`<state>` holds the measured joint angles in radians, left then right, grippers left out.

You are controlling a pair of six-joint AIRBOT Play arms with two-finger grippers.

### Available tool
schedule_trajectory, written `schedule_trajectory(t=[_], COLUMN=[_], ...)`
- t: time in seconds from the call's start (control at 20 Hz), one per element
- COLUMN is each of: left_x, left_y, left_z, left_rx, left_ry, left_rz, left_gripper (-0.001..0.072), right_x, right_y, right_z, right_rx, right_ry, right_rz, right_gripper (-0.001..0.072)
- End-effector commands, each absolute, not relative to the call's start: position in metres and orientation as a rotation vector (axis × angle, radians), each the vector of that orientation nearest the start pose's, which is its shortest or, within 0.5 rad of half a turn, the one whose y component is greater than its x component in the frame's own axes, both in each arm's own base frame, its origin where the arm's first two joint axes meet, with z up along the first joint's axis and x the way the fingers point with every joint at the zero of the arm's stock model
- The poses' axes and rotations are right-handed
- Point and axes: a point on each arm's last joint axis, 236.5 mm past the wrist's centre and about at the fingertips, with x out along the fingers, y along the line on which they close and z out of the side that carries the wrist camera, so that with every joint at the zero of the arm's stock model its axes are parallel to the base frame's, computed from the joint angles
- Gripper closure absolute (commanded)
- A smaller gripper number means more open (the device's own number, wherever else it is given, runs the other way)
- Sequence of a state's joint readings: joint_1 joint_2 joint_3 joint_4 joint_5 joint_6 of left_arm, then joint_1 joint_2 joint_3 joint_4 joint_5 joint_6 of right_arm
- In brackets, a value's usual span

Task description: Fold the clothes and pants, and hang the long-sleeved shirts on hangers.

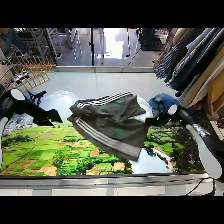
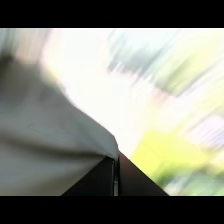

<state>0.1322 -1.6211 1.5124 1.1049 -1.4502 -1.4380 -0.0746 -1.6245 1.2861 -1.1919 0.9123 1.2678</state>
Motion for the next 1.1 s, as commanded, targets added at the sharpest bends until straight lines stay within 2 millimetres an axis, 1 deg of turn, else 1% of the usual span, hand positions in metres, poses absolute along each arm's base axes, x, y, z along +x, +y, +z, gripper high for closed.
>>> schedule_trajectory(t=[0.0, 0.05, 0.1, 0.2, 0.25, 0.3, 0.35, 0.45, 0.55, 0.6, 0.65, 0.7, 0.75, 0.85, 0.9, 1.0, 1.05], left_x=[0.437, 0.441, 0.443, 0.446, 0.449, 0.453, 0.456, 0.462, 0.468, 0.471, 0.473, 0.475, 0.476, 0.476, 0.477, 0.485, 0.489], left_y=[-0.079, -0.090, -0.101, -0.121, -0.126, -0.127, -0.126, -0.119, -0.116, -0.116, -0.117, -0.119, -0.120, -0.119, -0.119, -0.118, -0.120], left_z=[-0.015, -0.023, -0.032, -0.050, -0.057, -0.063, -0.067, -0.075, -0.083, -0.087, -0.090, -0.092, -0.093, -0.097, -0.100, -0.102, -0.102], left_rx=[-0.540, -0.554, -0.553, -0.551, -0.557, -0.574, -0.604, -0.646, -0.668, -0.678, -0.680, -0.693, -0.701, -0.703, -0.704, -0.717, -0.743], left_ry=[1.410, 1.415, 1.427, 1.446, 1.447, 1.443, 1.441, 1.437, 1.427, 1.421, 1.417, 1.411, 1.411, 1.415, 1.415, 1.386, 1.370], left_rz=[-0.327, -0.327, -0.326, -0.323, -0.308, -0.286, -0.255, -0.207, -0.178, -0.168, -0.167, -0.166, -0.165, -0.161, -0.157, -0.147, -0.148], left_gripper=[0.0125, 0.0125, 0.0125, 0.0125, 0.0125, 0.0125, 0.0125, 0.0129, 0.0251, 0.0251, 0.0251, 0.0251, 0.0251, 0.0251, 0.0251, 0.0251, 0.0251], right_x=[0.558, 0.548, 0.530, 0.481, 0.453, 0.427, 0.400, 0.344, 0.300, 0.283, 0.269, 0.262, 0.262, 0.270, 0.272, 0.275, 0.276], right_y=[-0.018, -0.021, -0.024, -0.028, -0.027, -0.021, -0.014, 0.004, 0.019, 0.027, 0.035, 0.043, 0.050, 0.062, 0.062, 0.059, 0.059], right_z=[0.008, 0.007, -0.001, -0.024, -0.032, -0.038, -0.045, -0.058, -0.070, -0.073, -0.076, -0.078, -0.078, -0.074, -0.076, -0.080, -0.081], right_rx=[0.257, 0.264, 0.283, 0.335, 0.385, 0.442, 0.514, 0.624, 0.672, 0.695, 0.734, 0.757, 0.784, 0.846, 0.853, 0.849, 0.849], right_ry=[0.853, 0.909, 0.988, 1.187, 1.270, 1.322, 1.361, 1.427, 1.478, 1.505, 1.534, 1.545, 1.528, 1.470, 1.458, 1.447, 1.441], right_rz=[0.032, 0.041, 0.048, 0.084, 0.121, 0.163, 0.196, 0.255, 0.297, 0.328, 0.348, 0.377, 0.401, 0.436, 0.428, 0.408, 0.403], right_gripper=[0.0350, 0.0109, 0.0182, 0.0200, 0.0204, 0.0205, 0.0221, 0.0223, 0.0223, 0.0222, 0.0218, 0.0217, 0.0214, 0.0214, 0.0213, 0.0213, 0.0214])
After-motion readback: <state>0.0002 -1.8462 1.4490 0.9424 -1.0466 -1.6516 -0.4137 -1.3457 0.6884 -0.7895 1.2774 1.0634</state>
